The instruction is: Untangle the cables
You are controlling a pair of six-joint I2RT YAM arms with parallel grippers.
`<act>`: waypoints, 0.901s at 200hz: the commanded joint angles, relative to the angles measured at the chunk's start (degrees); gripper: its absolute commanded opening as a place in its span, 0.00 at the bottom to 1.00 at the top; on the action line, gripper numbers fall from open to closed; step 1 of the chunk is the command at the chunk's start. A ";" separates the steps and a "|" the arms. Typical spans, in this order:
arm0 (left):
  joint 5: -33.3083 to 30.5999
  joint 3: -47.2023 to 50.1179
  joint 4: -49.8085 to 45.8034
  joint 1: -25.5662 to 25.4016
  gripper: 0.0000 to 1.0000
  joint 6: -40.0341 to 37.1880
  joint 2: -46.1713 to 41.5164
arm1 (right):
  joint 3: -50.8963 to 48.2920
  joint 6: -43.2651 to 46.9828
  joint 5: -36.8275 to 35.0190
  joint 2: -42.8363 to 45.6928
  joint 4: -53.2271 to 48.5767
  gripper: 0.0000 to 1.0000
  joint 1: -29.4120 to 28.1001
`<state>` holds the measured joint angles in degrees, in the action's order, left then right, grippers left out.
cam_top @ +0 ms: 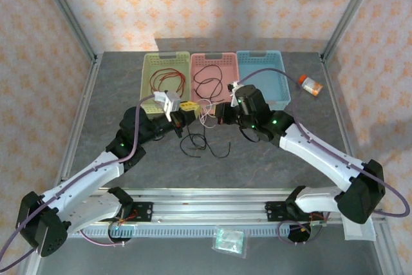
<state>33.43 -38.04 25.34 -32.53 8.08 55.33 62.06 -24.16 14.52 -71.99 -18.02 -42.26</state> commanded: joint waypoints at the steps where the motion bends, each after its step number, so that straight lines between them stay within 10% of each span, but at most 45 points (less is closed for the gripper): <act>1: -1.13 0.49 3.76 0.66 0.00 1.14 -2.08 | -1.34 1.11 -5.33 -0.59 -2.04 0.00 0.97; 127: 1.18 7.12 0.58 3.12 0.00 4.93 -2.95 | -8.52 7.26 2.61 7.80 6.48 0.00 6.31; 180: -9.39 12.02 2.71 3.09 0.40 9.12 -3.65 | -7.48 8.23 3.67 10.96 5.08 0.00 6.31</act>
<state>29.69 -26.76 25.02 -29.87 14.44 53.23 53.45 -17.72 17.26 -61.41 -13.37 -35.94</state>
